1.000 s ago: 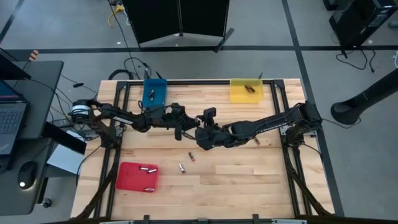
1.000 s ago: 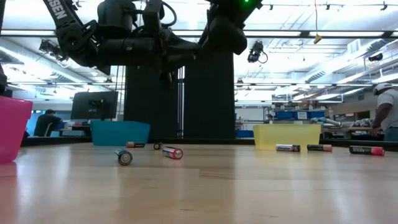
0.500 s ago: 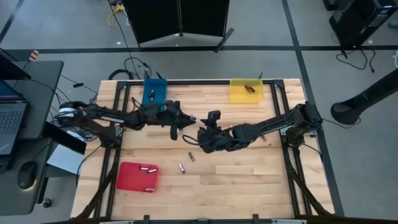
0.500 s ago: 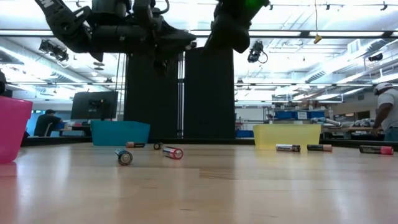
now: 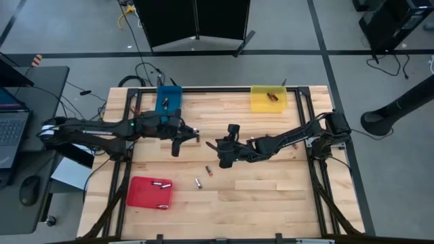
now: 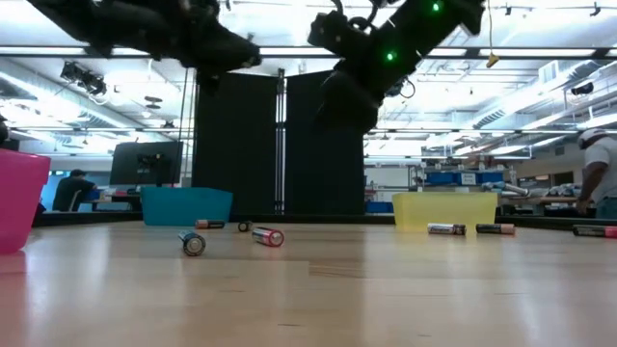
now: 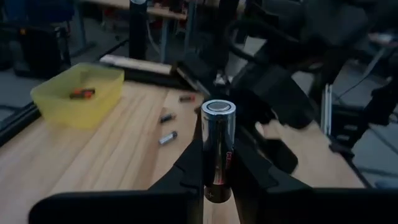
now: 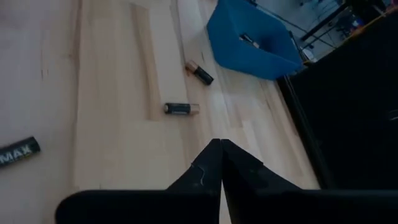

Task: Sort batteries
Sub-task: Put the silver battery into the red bin

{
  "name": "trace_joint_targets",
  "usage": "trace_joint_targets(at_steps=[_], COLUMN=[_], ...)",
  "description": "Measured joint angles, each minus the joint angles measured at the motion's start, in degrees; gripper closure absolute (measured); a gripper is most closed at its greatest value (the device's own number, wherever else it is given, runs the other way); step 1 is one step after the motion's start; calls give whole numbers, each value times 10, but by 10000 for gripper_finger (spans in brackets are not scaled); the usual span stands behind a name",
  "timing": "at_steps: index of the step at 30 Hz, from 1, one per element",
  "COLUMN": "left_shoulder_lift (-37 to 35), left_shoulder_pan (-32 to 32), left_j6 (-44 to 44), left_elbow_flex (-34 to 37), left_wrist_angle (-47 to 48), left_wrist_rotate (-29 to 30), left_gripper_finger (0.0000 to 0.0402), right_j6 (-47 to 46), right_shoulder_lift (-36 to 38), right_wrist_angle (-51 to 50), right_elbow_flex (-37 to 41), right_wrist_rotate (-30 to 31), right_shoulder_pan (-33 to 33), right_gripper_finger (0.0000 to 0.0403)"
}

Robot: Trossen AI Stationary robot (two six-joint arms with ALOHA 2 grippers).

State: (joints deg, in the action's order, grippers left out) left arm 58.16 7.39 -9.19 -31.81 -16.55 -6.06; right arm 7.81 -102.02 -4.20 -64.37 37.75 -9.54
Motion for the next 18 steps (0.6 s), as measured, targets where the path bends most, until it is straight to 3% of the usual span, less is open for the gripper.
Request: trace_joint_targets(at_steps=[10,18], left_shoulder_lift=[-65,-65], left_shoulder_pan=[-98,-207], left_j6=[-3,-105], left_elbow_flex=[-66,-101], left_wrist_angle=[297,452], left_wrist_rotate=[110,129], left_gripper_finger=[347,347], right_j6=[-40,-80], right_shoulder_lift=[0,0], right_wrist_angle=[162,191], right_elbow_flex=[97,133], right_wrist_rotate=[-17,-39], right_shoulder_pan=[0,0], right_gripper_finger=[391,395])
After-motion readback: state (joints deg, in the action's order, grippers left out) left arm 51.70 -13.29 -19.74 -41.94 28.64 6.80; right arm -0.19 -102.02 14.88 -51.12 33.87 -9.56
